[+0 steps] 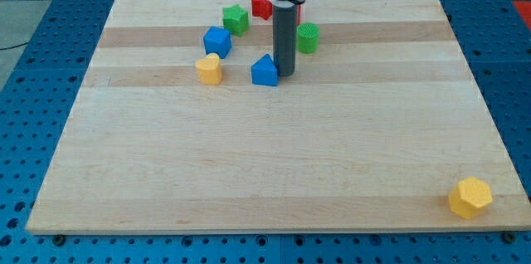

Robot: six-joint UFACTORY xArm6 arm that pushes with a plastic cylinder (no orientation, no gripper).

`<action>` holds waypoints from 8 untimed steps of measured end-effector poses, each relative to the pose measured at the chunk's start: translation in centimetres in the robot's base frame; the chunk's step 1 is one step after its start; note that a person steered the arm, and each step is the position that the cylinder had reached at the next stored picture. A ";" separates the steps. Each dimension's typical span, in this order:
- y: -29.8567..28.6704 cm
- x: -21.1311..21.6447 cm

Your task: Point at yellow hexagon

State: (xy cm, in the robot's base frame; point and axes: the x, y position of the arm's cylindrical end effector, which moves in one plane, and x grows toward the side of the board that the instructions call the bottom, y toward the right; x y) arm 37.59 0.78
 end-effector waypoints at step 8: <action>33.7 6.2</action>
State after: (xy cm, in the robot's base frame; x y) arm 43.77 34.50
